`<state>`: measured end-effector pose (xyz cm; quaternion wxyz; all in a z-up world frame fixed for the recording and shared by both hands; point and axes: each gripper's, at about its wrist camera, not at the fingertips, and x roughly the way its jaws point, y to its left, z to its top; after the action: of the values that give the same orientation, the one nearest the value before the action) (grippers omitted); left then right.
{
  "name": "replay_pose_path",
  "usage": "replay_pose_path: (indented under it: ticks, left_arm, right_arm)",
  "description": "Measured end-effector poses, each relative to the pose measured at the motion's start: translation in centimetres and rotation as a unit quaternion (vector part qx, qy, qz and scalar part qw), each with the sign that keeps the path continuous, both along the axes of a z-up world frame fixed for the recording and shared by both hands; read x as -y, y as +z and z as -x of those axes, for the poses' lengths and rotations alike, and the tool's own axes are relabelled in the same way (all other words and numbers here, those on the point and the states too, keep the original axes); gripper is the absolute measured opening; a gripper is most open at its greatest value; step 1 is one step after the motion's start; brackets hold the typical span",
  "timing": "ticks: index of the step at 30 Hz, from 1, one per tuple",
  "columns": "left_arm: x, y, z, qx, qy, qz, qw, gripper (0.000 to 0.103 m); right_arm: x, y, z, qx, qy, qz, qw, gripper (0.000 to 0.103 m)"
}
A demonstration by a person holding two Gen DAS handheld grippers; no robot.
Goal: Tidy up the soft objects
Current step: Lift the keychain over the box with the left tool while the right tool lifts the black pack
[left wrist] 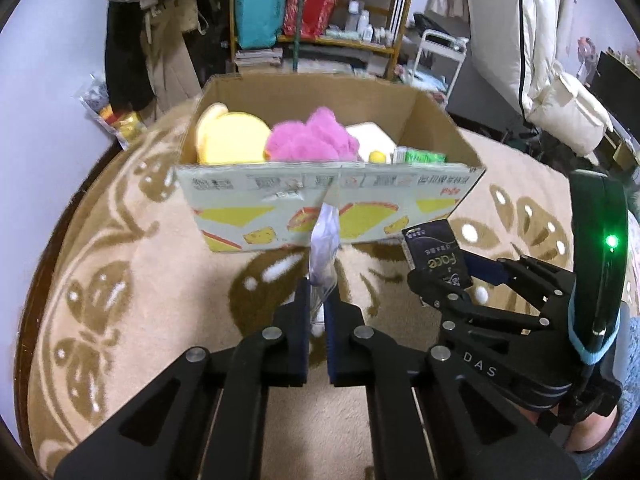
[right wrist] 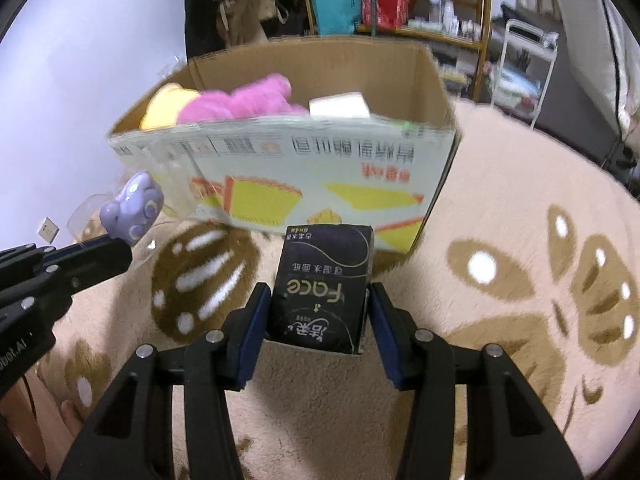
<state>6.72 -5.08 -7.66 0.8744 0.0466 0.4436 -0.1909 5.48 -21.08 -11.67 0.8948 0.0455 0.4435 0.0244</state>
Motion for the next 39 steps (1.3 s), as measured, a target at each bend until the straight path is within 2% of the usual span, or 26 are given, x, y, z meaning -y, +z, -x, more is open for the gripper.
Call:
replay_pose_path:
  ticks: [7,13,20,30,39]
  left_arm:
    - [-1.0,1.8,0.9,0.038,0.031,0.002,0.9988,0.006]
    - [-1.8,3.6,1.8,0.088,0.059,-0.015,0.9943,0.006]
    - [-2.9,5.4,2.3,0.12,0.082,0.002,0.9894,0.006]
    - [-2.0,6.8,2.2,0.162,0.075,-0.011,0.9839,0.006]
    - [-1.5,7.7,0.3,0.185,0.077,-0.016,0.9796,0.006]
  right_arm:
    - [-0.8,4.0,2.3,0.076,-0.002,0.014,0.997,0.052]
    - [-0.9,6.6,3.2,0.107,-0.003,0.016,0.994,0.052]
    - [-1.4,8.8,3.9,0.143,0.0,0.015,0.99,0.052]
    - [-0.7,11.4,4.1,0.204,-0.017,0.022,0.979,0.052]
    - [0.3,13.0,2.3,0.234,-0.02,0.026,0.972,0.052]
